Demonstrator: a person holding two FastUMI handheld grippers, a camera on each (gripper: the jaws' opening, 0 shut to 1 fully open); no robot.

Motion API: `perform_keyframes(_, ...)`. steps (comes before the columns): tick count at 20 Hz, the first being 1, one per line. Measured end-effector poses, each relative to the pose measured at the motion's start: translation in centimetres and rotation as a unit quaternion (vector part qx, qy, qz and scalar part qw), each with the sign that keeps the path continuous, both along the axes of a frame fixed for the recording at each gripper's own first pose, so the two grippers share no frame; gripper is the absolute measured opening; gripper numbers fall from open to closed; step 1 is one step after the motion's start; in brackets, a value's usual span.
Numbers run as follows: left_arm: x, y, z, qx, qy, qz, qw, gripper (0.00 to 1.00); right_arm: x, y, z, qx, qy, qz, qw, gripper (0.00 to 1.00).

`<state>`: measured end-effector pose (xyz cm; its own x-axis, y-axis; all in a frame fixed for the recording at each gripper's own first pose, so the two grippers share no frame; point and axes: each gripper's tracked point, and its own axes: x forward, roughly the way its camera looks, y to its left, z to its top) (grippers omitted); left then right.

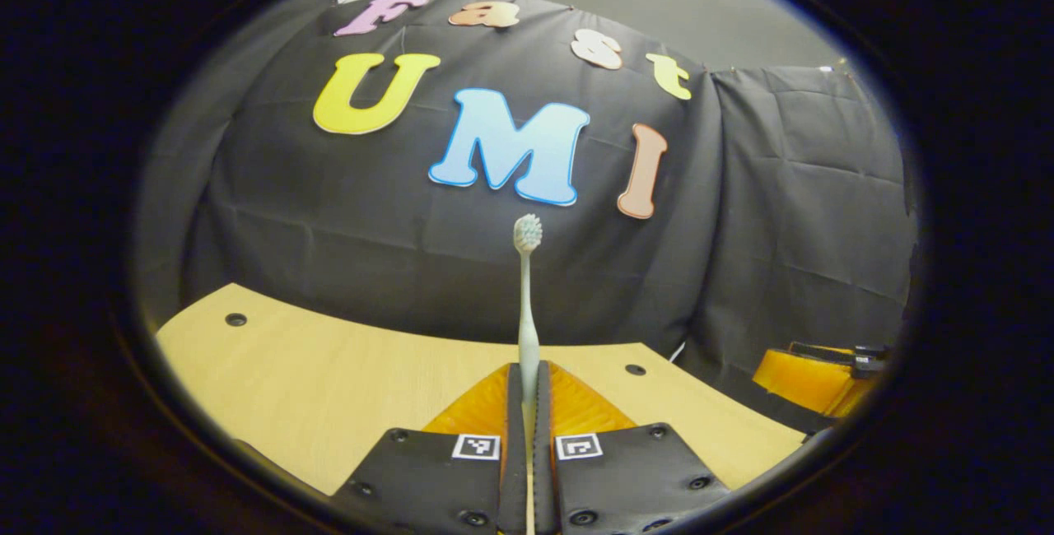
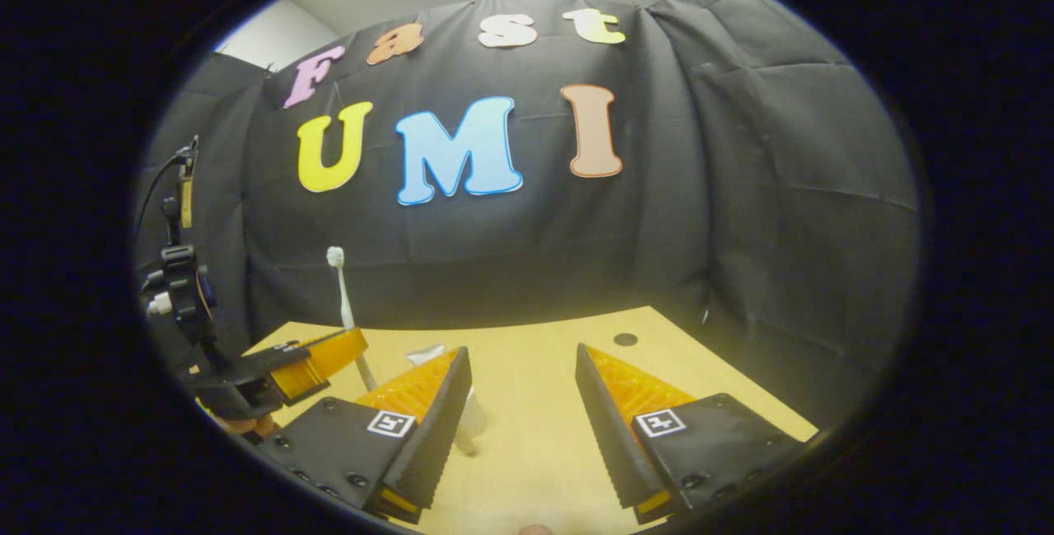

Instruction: Put the toothbrush and toothpaste on the desktop into the cup, then pick up the cup and place it on the coaster on the desktop.

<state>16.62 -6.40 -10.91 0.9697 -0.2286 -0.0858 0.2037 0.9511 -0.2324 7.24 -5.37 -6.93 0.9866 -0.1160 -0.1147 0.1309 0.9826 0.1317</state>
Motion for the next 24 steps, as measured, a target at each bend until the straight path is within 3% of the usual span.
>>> perform_keyframes(3, 1.3, -1.4, 0.2, -0.011, -0.016, -0.011, 1.000, 0.10, -1.0, -0.7, -1.0, -0.014, 0.016, -0.003, 1.000, 0.83)
perform_keyframes(12, 4.6, -3.8, -2.0, -0.022, -0.022, -0.011, 0.999, 0.11, -2.8, -0.6, -3.1, 0.017, 0.048, 0.000, 0.999, 0.85)
perform_keyframes(15, 5.1, -4.5, -4.4, -0.014, -0.003, -0.012, 1.000, 0.10, -2.9, -0.9, -3.3, 0.019, 0.054, 0.000, 0.998, 0.83)
perform_keyframes(20, 4.5, -5.7, -4.9, 0.050, -0.038, -0.016, 0.998, 0.11, -2.7, -1.3, -4.0, 0.038, 0.068, 0.002, 0.997, 0.83)
perform_keyframes(24, 4.4, -5.8, -6.7, 0.056, -0.022, -0.020, 0.998, 0.15, -2.5, -1.6, -4.3, 0.045, 0.074, 0.005, 0.996, 0.83)
